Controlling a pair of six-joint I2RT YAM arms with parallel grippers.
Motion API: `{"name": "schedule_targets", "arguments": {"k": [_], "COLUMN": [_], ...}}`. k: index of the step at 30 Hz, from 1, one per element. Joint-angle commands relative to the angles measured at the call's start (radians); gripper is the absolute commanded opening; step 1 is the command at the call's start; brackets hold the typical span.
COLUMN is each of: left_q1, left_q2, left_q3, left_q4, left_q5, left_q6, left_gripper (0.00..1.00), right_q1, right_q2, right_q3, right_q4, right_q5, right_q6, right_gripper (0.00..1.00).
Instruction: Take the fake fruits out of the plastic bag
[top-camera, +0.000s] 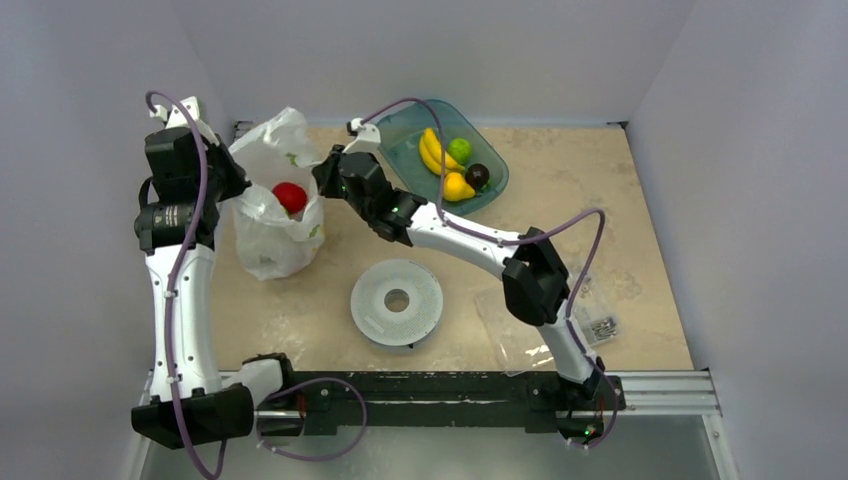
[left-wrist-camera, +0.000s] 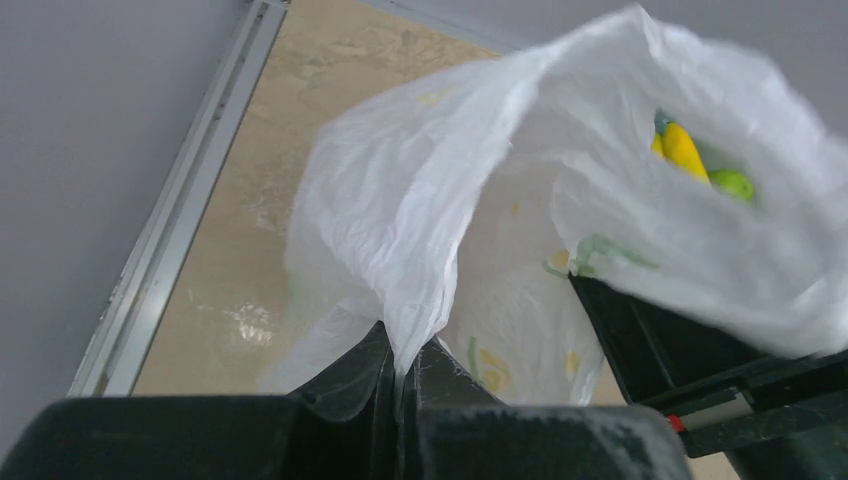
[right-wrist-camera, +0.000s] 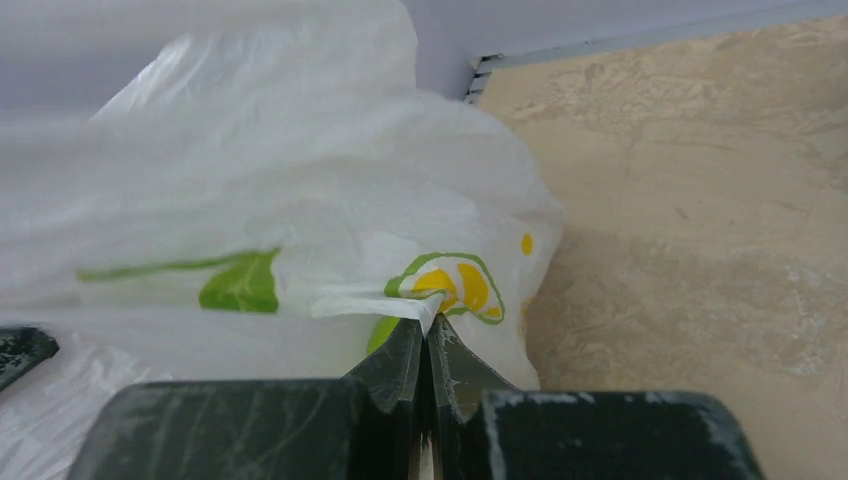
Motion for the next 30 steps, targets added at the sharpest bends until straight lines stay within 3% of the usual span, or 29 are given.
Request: {"name": "schedule_targets", "arguments": {"k": [1, 9, 13, 16, 18, 20, 25, 28, 30], "left_q1": [0.005, 0.005, 0.005, 0.005, 0.002, 0.001, 0.001, -0.001, -0.001], "left_q2": [-0.019, -0.133, -0.168, -0.222, -0.279, -0.353, -0.513, -0.573, -0.634], "left_q3": [-0.006, -0.269, -0.317, -0.357, -0.395, -0.434, -0.528, -0.541, -0.561], "left_q4": [0.044, 0.06, 0.01, -0.033, -0.046, -0.073, -0.122, -0.182, -0.233], "left_q5": [0.175, 0.278, 0.299, 0.324, 0.373, 0.386, 0.438, 0.447, 0.423], "left_q6": [-0.032, 0.02, 0.021, -0.027, -0.057, -0.083, -0.126, -0.141, -0.151], "left_gripper": [0.0, 0.0, 0.0, 0.32, 0.76, 0.98, 0.99, 0.83, 0.79], "right_q1": [0.017, 0.045, 0.091, 0.138, 0.159, 0.175, 0.179, 0.178, 0.178], "right_q2": [-0.066, -0.182, -0.255, -0.307, -0.331, -0.341, -0.356, -0.39, -0.42], "right_q3": [-0.014, -0.509, -0.718, -0.854, -0.901, -0.92, -0.885, -0.888, -0.875], "right_q4": [0.045, 0.377, 0.486, 0.532, 0.542, 0.541, 0.41, 0.376, 0.334], "right_q5": [-0.026, -0.053, 0.067, 0.16, 0.197, 0.218, 0.215, 0.19, 0.153], "right_q6": [0.019, 0.139, 0.172, 0.195, 0.214, 0.213, 0.195, 0.149, 0.078], "right_gripper": [0.0, 0.0, 0.0, 0.0, 0.03, 0.08, 0.3, 0.46, 0.56]}}
